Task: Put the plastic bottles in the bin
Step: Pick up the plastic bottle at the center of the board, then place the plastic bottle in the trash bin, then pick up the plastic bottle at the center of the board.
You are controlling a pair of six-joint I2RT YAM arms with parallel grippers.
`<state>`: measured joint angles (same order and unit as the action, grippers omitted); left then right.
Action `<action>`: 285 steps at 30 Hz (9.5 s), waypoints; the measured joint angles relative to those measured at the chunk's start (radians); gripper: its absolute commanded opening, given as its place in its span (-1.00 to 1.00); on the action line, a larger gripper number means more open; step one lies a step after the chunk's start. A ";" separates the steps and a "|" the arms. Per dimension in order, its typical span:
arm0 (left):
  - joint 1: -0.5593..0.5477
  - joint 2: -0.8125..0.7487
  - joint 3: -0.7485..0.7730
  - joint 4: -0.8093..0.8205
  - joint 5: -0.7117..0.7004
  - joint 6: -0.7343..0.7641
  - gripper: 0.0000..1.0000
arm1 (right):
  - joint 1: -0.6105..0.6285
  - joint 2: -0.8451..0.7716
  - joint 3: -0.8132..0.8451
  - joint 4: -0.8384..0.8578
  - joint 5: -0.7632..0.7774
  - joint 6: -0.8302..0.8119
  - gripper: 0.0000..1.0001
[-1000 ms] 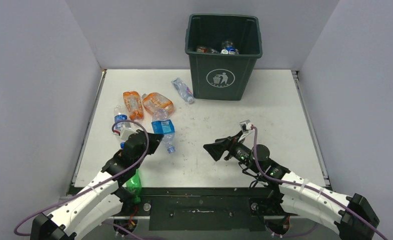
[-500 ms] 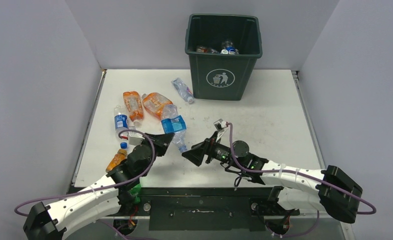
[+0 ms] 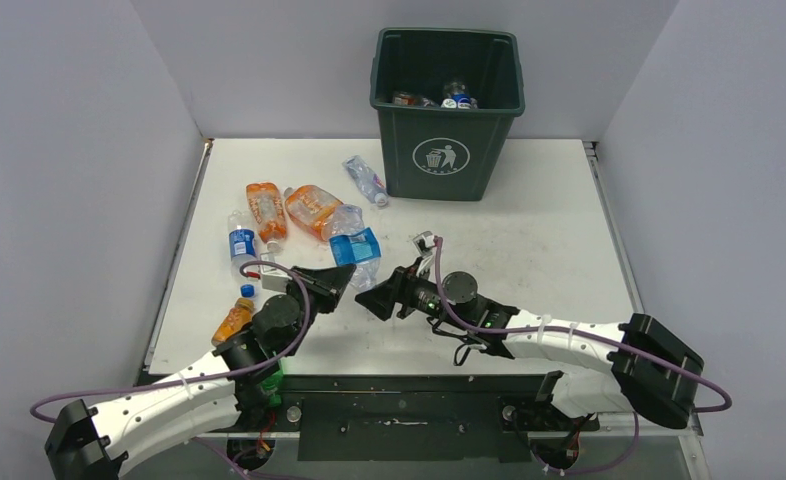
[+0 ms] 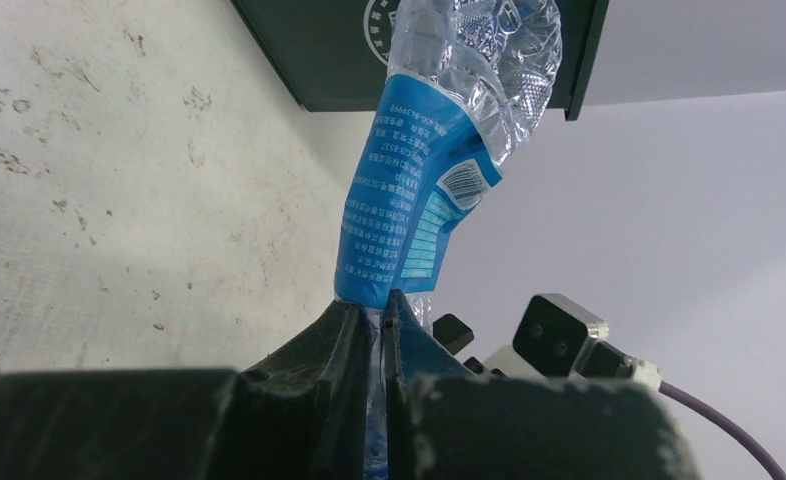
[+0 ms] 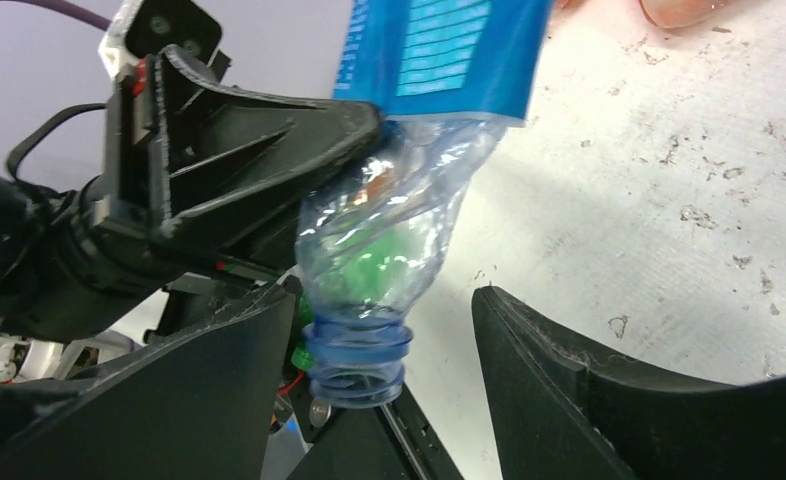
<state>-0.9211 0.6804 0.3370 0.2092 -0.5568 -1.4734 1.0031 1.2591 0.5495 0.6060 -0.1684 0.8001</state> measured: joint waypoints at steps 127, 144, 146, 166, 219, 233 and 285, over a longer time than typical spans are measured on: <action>0.204 0.303 0.500 -0.076 1.219 1.054 -1.00 | -0.016 -0.258 0.433 -0.501 0.107 -0.481 -0.41; 0.208 0.076 0.269 0.155 1.007 1.067 0.92 | -0.015 -0.218 0.624 -0.664 0.159 -0.553 -0.89; 0.208 0.055 0.269 0.166 0.949 1.076 0.93 | -0.016 -0.220 0.667 -0.681 0.208 -0.584 -0.89; 0.208 -0.071 0.216 0.123 0.312 1.174 0.92 | -0.525 0.147 1.006 -0.018 0.607 -0.600 -0.89; 0.208 -0.029 0.215 0.072 0.170 1.244 0.92 | -0.539 0.551 1.360 -0.229 0.307 -0.411 0.82; 0.229 0.056 0.338 -0.213 -0.205 1.228 0.92 | -0.323 0.013 0.264 -0.055 0.222 -0.246 0.80; 1.033 0.892 0.493 -0.568 0.294 0.882 -0.08 | -0.140 0.010 -0.011 -0.146 0.048 -0.241 0.81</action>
<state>0.1123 1.5723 0.8299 -0.3588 -0.2626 -0.5915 0.8635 1.2694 0.5385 0.4603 -0.1200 0.5591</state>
